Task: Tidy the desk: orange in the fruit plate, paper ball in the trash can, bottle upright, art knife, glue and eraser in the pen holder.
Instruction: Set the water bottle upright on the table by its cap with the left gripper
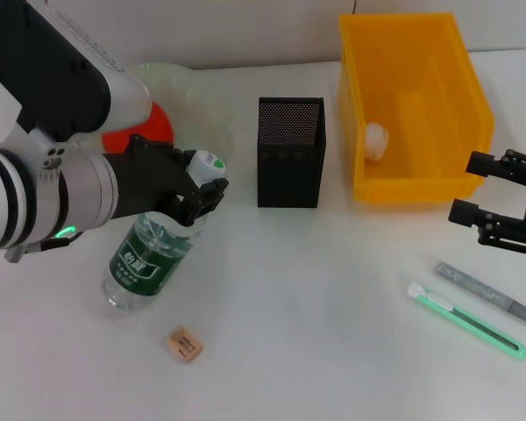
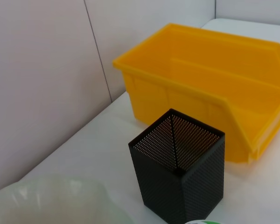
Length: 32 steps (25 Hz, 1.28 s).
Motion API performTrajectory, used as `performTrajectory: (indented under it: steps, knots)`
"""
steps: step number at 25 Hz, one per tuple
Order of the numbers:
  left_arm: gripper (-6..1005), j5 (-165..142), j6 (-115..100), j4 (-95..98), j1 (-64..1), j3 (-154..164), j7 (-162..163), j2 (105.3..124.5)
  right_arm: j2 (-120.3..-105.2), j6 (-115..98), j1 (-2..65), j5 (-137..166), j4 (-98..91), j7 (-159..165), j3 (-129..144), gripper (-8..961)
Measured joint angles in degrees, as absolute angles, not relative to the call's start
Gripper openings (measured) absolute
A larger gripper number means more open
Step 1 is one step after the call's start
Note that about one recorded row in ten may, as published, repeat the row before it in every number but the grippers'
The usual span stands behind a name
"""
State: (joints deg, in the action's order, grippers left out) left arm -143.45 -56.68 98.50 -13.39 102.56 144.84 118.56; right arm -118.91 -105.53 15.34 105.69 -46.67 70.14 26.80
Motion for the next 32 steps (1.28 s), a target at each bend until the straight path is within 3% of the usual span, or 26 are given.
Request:
performTrajectory:
  steps: [32]
  knots:
    - [445, -137.0, -55.1, 98.9, -13.2, 99.7, 139.9, 118.48, -118.91, -105.2, 15.4, 105.7, -46.1, 70.0, 26.8, 753]
